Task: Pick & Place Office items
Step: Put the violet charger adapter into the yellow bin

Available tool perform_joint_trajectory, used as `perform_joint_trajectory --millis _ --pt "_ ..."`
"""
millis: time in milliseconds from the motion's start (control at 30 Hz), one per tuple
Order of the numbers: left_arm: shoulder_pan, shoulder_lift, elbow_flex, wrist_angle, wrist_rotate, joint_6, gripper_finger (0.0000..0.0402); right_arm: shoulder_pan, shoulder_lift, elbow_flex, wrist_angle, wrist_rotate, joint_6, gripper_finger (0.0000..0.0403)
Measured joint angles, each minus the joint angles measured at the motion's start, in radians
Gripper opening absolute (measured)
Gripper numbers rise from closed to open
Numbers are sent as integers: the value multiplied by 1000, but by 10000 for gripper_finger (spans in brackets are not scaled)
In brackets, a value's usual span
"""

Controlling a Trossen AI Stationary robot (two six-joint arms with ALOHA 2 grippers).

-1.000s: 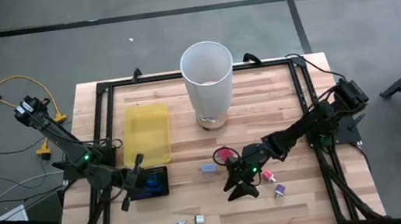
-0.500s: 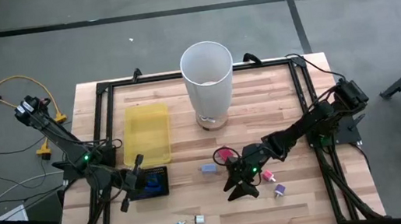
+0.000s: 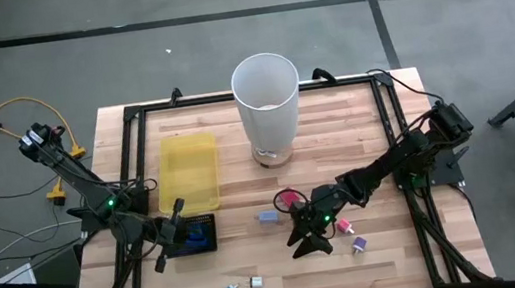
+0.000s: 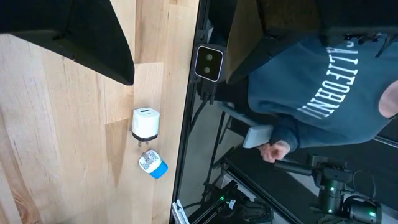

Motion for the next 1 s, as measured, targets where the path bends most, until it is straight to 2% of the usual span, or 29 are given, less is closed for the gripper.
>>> perform_joint_trajectory --millis 133,333,467,1000 --pt "0 0 0 0 0 0 133 0 0 0 3 2 -1 240" --pt "0 0 0 0 -1 0 133 0 0 0 3 103 -4 240" --pt "0 0 0 0 -3 0 133 0 0 0 1 131 5 240" --pt "0 0 0 0 -3 0 133 -8 0 0 0 -112 28 240"
